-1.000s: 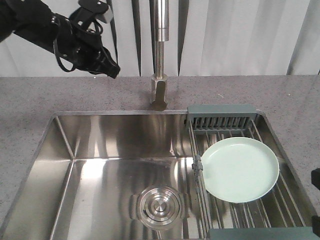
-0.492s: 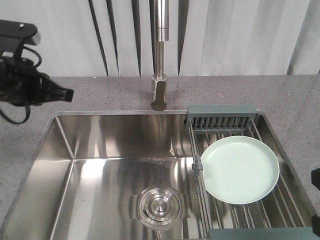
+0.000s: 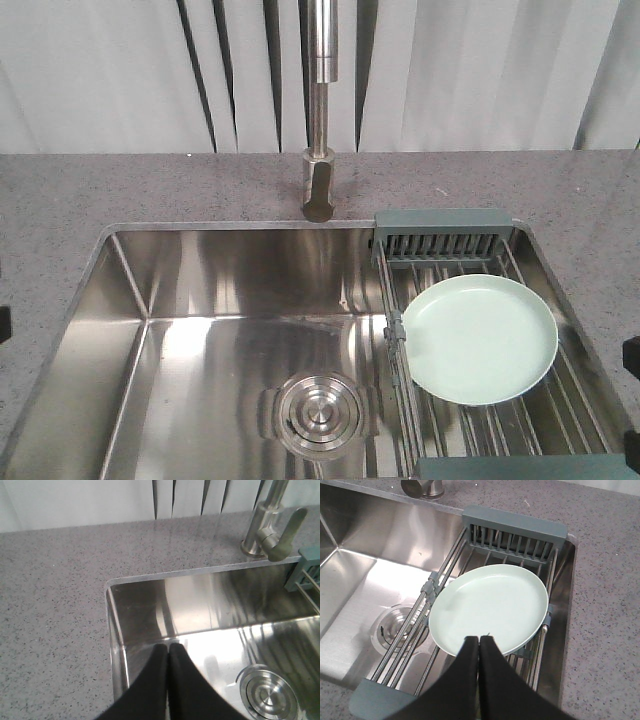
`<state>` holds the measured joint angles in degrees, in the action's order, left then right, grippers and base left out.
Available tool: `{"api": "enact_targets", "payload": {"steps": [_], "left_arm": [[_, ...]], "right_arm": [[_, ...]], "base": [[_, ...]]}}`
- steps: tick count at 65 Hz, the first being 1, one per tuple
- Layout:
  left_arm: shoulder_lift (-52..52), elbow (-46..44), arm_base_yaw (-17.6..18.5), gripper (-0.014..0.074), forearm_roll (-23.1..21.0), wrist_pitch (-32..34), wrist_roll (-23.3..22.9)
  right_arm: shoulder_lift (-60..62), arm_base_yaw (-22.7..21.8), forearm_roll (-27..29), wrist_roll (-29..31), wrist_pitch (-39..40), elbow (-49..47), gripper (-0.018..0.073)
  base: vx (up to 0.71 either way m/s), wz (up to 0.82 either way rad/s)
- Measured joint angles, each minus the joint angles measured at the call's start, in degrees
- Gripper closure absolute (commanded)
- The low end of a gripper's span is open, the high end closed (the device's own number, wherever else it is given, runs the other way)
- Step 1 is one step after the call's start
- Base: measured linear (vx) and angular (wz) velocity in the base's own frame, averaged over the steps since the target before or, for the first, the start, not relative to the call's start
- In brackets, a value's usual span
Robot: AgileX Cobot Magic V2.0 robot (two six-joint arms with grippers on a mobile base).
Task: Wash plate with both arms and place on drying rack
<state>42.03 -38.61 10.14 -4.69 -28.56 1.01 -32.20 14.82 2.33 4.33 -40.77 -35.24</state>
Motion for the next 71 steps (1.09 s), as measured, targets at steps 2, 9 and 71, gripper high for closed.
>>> {"api": "enact_targets", "payload": {"steps": [2,9,71], "left_arm": [[-1.99,0.88,0.00,0.0603,0.00,0.06,-0.06],[-9.50,3.05,0.00,0.0603,-0.18,-0.62,-0.24],[-42.70,32.82,-10.07,0.0603,5.32,13.80,-0.59]], "right_arm": [[0.00,0.00,0.00,0.00,0.00,0.00,0.0568],[0.00,0.00,0.00,0.00,0.00,0.00,0.0568],[0.00,0.00,0.00,0.00,0.00,0.00,0.0568]], "base": [[0.00,0.00],[0.00,0.00],[0.00,0.00]]}}
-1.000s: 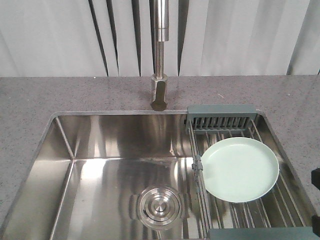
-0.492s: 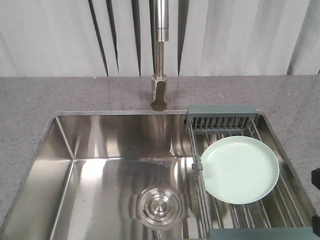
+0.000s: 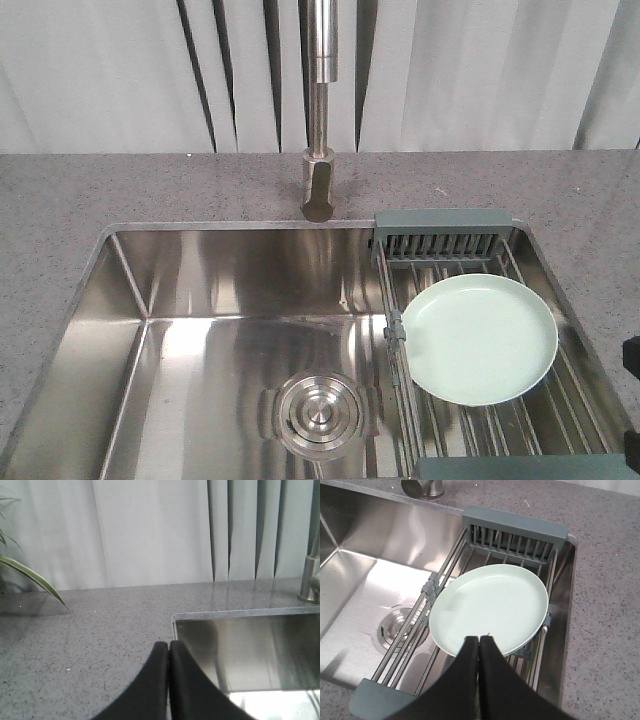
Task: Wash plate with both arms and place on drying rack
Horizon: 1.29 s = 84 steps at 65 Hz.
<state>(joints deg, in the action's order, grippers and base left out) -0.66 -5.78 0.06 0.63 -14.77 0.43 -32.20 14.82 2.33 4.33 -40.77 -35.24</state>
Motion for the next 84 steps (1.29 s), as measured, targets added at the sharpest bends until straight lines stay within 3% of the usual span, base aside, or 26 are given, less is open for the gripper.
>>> {"api": "enact_targets", "payload": {"steps": [12,22,38,51,84], "left_arm": [[0.00,6.21,-0.17,0.0603,0.00,9.25,-3.11],[0.00,7.11,-0.17,0.0603,0.00,12.26,-5.48],[0.00,7.11,-0.28,0.0603,0.00,13.02,-5.53],[0.00,7.11,-2.65,0.0603,0.02,13.27,-4.51],[0.00,7.17,-2.65,0.0603,0.02,14.01,-3.04]], "right_arm": [[0.00,0.00,0.00,0.00,0.00,0.06,0.0568],[0.00,0.00,0.00,0.00,0.00,0.06,0.0568],[0.00,0.00,0.00,0.00,0.00,0.06,0.0568],[0.00,0.00,0.00,0.00,0.00,0.06,0.0568],[0.00,0.00,0.00,0.00,0.00,0.06,0.0568]], "base": [[0.00,0.00],[0.00,0.00],[0.00,0.00],[0.00,0.00],[0.00,0.00]]}}
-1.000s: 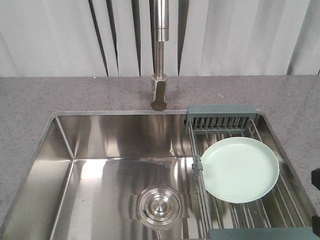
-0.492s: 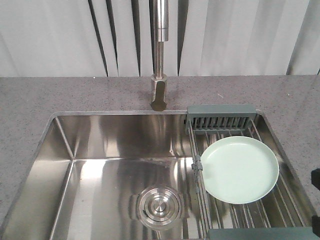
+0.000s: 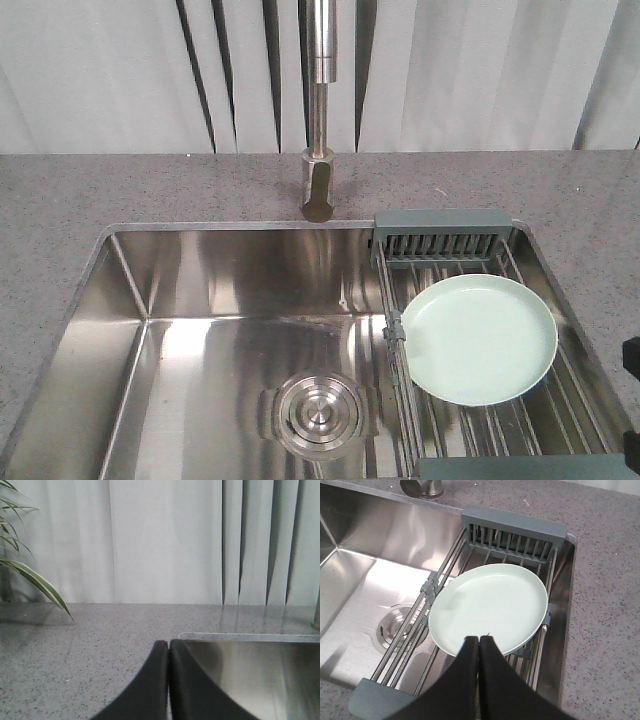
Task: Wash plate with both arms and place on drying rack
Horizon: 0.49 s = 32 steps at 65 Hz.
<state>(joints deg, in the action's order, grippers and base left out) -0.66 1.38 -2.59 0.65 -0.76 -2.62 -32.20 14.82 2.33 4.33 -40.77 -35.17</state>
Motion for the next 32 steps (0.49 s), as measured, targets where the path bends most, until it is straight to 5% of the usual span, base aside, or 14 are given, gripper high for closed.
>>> {"api": "enact_targets", "payload": {"steps": [32], "left_arm": [[0.00,0.00,0.00,0.0603,0.00,0.31,0.00]], "right_arm": [[0.00,0.00,0.00,0.00,0.00,0.00,0.0568]], "base": [[0.00,0.00]]}}
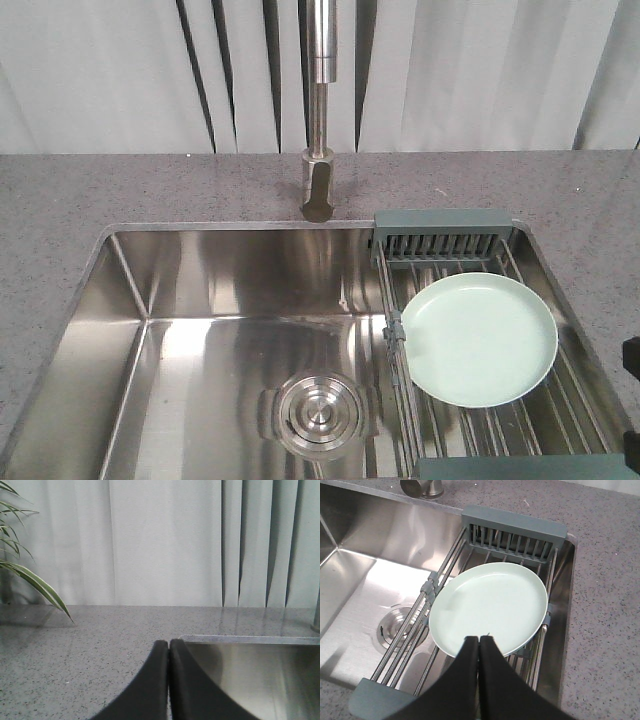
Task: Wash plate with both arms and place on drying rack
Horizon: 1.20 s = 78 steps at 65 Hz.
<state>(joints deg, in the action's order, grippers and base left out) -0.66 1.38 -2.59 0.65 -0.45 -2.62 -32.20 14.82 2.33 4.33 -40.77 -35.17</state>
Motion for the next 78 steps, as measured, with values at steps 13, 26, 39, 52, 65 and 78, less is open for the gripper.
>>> {"api": "enact_targets", "payload": {"steps": [13,26,39,52,65,78], "left_arm": [[0.00,0.00,0.00,0.0603,0.00,0.00,0.00],[0.00,0.00,0.00,0.0603,0.00,0.00,0.00],[0.00,0.00,0.00,0.0603,0.00,0.00,0.00],[0.00,0.00,0.00,0.0603,0.00,0.00,0.00],[0.00,0.00,0.00,0.0603,0.00,0.00,0.00],[0.00,0.00,0.00,0.0603,0.00,0.00,0.00]], "right_arm": [[0.00,0.00,0.00,0.00,0.00,0.00,0.0568],[0.27,0.00,-0.24,0.00,0.06,0.00,0.0568],[7.78,-6.78,-1.36,0.00,8.95,6.98,0.0567],[20.41,-14.92,-1.50,0.80,25.12,22.07,0.0567],[29.18,-17.34,-1.33,0.85,35.00,32.53,0.0566],[32.55,-17.34,-1.33,0.85,37.41,36.73,0.0566]], "base": [[0.00,0.00],[0.00,0.00],[0.00,0.00],[0.00,0.00],[0.00,0.00],[0.00,0.00]]}}
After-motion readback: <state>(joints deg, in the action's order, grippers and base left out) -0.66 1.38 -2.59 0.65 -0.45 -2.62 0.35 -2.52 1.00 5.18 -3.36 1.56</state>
